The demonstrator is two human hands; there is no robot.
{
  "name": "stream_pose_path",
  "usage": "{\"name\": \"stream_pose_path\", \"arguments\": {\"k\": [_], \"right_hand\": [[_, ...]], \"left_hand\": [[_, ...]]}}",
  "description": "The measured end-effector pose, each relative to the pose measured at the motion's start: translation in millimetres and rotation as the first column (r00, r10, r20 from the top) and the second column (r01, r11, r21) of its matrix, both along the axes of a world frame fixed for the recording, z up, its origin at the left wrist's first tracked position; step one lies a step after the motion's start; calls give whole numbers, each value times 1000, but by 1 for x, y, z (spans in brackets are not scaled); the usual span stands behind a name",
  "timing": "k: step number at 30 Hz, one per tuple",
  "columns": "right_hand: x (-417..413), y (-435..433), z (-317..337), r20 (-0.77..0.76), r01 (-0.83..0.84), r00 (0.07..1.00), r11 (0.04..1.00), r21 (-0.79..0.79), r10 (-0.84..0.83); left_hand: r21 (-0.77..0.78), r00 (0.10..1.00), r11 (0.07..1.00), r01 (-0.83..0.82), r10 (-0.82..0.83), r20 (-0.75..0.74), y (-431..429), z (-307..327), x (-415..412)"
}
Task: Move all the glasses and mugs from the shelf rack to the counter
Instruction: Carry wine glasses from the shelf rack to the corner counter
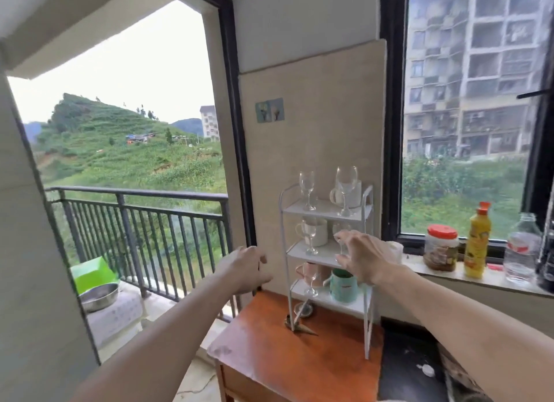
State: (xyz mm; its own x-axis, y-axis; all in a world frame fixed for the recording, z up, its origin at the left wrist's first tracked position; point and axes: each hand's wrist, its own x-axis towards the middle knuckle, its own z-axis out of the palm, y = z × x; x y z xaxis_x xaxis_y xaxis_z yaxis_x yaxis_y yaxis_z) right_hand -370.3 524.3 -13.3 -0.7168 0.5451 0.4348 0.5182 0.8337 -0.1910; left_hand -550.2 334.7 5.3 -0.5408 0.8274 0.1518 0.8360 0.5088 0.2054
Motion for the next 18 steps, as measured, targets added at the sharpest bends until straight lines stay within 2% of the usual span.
{"name": "stream_pose_path", "arguments": {"k": [5, 9, 13, 18], "right_hand": [[-39, 42, 4, -76, 126, 989, 990, -65, -130], [-73, 81, 5, -198, 207, 949, 958, -198, -246], [-111, 127, 0, -371, 243, 850, 902, -356, -375], [-160, 179, -2, -612, 108, 650, 852, -512, -451]], "left_hand": [[137, 978, 989, 59, -85, 193, 62, -15, -44], [282, 936, 956, 80, -169, 310, 114, -24, -73], [365, 908, 925, 103, -237, 344, 172, -24, -103], [478, 870, 877, 43, -268, 414, 250, -11, -137]]}}
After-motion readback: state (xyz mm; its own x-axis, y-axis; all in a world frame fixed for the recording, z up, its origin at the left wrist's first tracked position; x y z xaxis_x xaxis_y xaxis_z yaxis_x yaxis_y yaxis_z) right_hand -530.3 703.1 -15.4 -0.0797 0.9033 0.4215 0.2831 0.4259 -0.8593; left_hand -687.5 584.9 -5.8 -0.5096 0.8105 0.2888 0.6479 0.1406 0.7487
